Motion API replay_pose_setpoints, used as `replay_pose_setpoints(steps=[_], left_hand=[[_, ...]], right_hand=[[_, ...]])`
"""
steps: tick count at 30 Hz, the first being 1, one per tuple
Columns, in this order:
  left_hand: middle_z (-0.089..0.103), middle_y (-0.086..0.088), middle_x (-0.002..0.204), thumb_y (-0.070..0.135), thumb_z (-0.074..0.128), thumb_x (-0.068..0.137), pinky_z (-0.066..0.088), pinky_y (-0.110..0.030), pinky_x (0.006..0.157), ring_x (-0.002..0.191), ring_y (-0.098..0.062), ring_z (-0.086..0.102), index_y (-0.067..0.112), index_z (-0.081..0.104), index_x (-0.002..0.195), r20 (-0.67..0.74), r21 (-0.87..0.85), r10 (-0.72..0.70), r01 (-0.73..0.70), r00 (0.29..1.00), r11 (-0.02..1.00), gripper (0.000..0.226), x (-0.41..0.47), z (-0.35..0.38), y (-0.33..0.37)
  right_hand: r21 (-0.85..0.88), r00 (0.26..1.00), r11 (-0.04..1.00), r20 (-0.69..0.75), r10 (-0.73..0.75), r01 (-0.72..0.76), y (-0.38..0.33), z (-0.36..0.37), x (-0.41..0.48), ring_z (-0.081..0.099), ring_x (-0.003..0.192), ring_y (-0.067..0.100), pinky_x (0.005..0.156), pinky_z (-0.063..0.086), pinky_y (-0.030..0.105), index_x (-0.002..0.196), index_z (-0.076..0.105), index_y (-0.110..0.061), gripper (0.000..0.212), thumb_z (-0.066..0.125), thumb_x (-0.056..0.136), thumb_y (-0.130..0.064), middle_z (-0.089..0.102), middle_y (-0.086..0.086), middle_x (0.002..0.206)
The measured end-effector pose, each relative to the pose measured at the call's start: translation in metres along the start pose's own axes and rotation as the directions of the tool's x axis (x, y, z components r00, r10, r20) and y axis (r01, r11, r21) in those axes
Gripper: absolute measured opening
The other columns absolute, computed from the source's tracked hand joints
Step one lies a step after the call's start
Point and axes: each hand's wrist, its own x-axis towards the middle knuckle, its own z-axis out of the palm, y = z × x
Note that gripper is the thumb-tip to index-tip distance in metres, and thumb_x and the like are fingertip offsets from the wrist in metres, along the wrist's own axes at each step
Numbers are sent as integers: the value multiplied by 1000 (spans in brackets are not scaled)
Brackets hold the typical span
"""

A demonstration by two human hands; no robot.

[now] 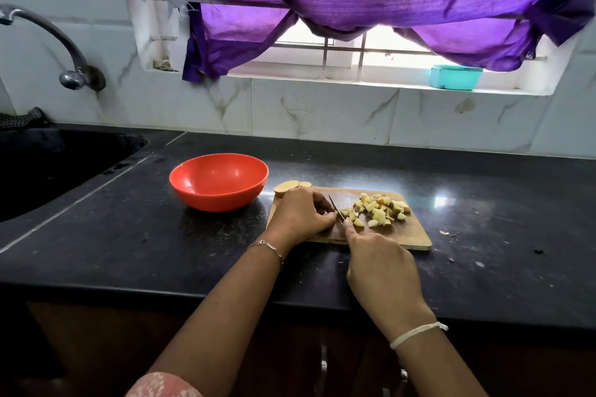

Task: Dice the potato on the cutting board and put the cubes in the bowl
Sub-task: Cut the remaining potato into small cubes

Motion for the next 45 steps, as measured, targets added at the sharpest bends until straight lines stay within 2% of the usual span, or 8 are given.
replay_pose_setpoints(steps=[5,13,19,28,32,38,42,45], left_hand=[[68,13,80,35,73,76,39,-14,65,73,-1,53,25,76,85,-1,27,-8,8,1000,1000,14,1,1,-1],[74,6,85,28,74,79,44,-18,70,70,-2,55,21,79,85,22,-38,-19,20,1000,999,10,3,1,-3],[74,4,82,21,72,77,50,-22,73,72,-7,61,19,78,81,7,-38,-14,15,1000,999,7,3,1,-4],[74,2,80,19,75,76,55,-31,76,72,-9,64,17,78,74,22,-57,-7,8,1000,998,4,4,1,-4],[74,3,79,22,78,74,54,-32,76,75,-11,66,25,68,60,14,-58,-33,34,999,998,17,3,0,-6],[71,-3,85,19,72,85,41,-19,69,74,-12,58,9,73,88,-81,-159,-118,104,990,982,10,8,-3,-9],[74,-3,96,10,63,91,49,-25,85,92,-15,66,9,73,94,-138,-124,-139,122,981,985,10,6,-3,-10],[71,-7,100,15,65,90,47,-30,88,98,-21,62,10,72,94,-141,-46,-108,102,984,994,10,4,-2,-10]], right_hand=[[4,1000,1000,6,-9,9,4,-3,6,61,102,21,79,49,31,150,29,-24,53,37,99,-14,62,1,113],[174,993,981,-59,99,-87,8,-4,-7,61,101,18,77,48,28,151,26,-28,56,41,98,-16,63,0,116],[120,997,990,-13,72,-70,3,-4,-15,61,99,17,75,48,29,152,21,-32,57,39,99,-19,63,-1,110],[-8,1000,1000,14,19,-19,-10,0,7,61,104,21,80,50,32,151,26,-18,55,38,98,-9,61,4,118],[46,999,998,21,41,-42,-8,2,14,61,104,22,81,50,32,150,29,-23,57,43,96,-12,62,4,116],[220,992,971,-65,111,-95,5,-10,-7,62,96,15,76,50,27,149,31,-33,54,43,98,-20,65,-2,111],[192,998,981,-37,49,-41,-5,-8,-15,61,95,15,78,50,29,148,30,-36,54,43,98,-22,63,-4,106],[148,998,988,-21,51,-48,-3,-6,-12,60,97,16,78,49,29,148,30,-36,55,43,97,-21,62,-3,108]])
